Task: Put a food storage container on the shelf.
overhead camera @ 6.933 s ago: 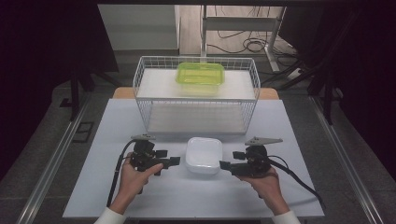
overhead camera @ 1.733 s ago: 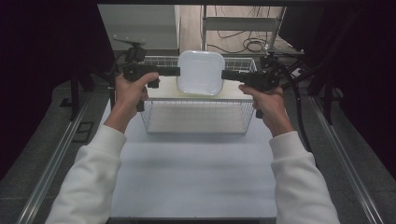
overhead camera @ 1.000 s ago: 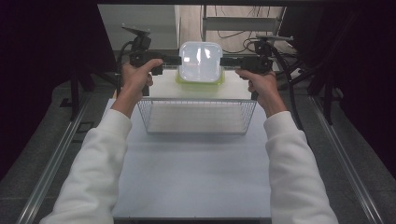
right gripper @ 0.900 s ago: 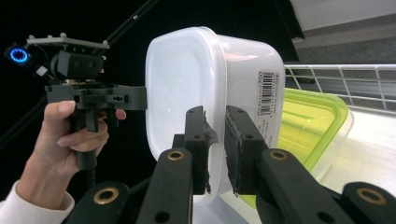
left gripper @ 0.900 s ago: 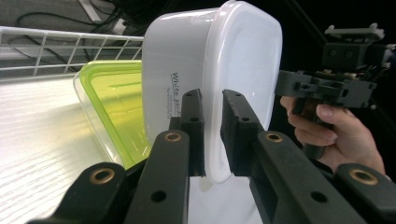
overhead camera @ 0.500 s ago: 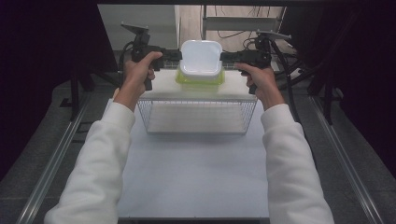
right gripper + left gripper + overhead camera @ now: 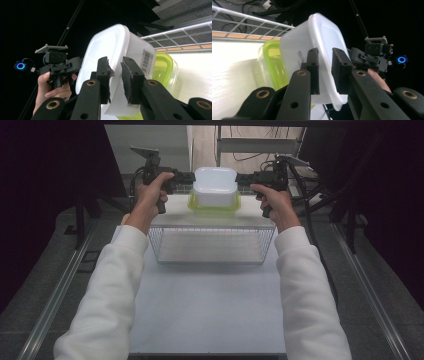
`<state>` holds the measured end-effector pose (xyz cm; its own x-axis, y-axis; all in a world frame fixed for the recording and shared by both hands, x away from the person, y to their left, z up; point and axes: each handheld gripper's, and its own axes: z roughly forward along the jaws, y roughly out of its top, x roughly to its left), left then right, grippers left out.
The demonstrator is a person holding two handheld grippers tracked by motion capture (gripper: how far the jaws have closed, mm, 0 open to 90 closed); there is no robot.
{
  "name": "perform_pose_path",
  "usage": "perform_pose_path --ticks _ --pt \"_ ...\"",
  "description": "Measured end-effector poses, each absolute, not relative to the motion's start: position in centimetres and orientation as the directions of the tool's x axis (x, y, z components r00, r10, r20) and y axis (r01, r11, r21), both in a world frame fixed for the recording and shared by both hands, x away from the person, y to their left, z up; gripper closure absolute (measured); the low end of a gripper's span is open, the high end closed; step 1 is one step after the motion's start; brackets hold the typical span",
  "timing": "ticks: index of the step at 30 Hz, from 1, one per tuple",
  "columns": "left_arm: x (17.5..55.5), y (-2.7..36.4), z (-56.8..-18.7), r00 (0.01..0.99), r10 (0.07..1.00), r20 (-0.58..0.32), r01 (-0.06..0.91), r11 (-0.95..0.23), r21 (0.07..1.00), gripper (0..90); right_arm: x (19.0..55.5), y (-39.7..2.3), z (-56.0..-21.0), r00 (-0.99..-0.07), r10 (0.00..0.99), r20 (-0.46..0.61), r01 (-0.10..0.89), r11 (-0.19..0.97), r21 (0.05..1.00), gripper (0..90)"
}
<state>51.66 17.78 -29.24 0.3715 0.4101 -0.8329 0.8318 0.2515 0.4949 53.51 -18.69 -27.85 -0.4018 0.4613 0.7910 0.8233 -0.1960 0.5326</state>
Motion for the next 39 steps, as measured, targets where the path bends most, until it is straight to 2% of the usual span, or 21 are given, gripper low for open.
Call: perform_pose_path --ticks 8,10,13,16,20,27,34,39 --pt "51.6 17.8 -29.2 0.386 0.418 -0.822 0.822 0.248 0.512 76.7 53.6 -18.7 -28.0 -0.395 0.451 0.8 0.823 -0.212 0.526 75.1" --pt "51.4 17.7 -29.0 0.404 0.431 -0.806 0.806 0.249 0.537 72.3 53.5 -18.7 -28.0 -0.404 0.46 0.791 0.813 -0.215 0.541 70.7" --pt "50.8 17.5 -28.3 0.437 0.508 -0.742 0.765 0.224 0.604 62.5 53.0 -18.7 -27.6 -0.439 0.48 0.76 0.776 -0.223 0.589 61.7" --pt "50.3 17.4 -28.1 0.465 0.529 -0.71 0.743 0.203 0.638 54.3 52.3 -18.9 -27.2 -0.466 0.527 0.71 0.739 -0.209 0.64 54.9" --pt "49.0 17.1 -27.5 0.514 0.58 -0.632 0.703 0.138 0.698 48.8 51.1 -19.4 -26.7 -0.511 0.582 0.633 0.694 -0.156 0.703 48.1" --pt "46.3 16.9 -26.5 0.577 0.62 -0.532 0.633 0.072 0.771 41.4 48.6 -19.8 -25.7 -0.648 0.587 0.486 0.597 -0.006 0.803 38.3" --pt "42.5 17.7 -26.6 0.629 0.632 -0.453 0.577 0.011 0.816 37.1 46.2 -21.5 -25.9 -0.681 0.588 0.438 0.556 0.025 0.831 36.1" --pt "39.4 18.4 -27.5 0.663 0.631 -0.402 0.537 -0.027 0.843 34.7 43.9 -22.6 -27.1 -0.688 0.627 0.366 0.522 0.078 0.849 35.7"
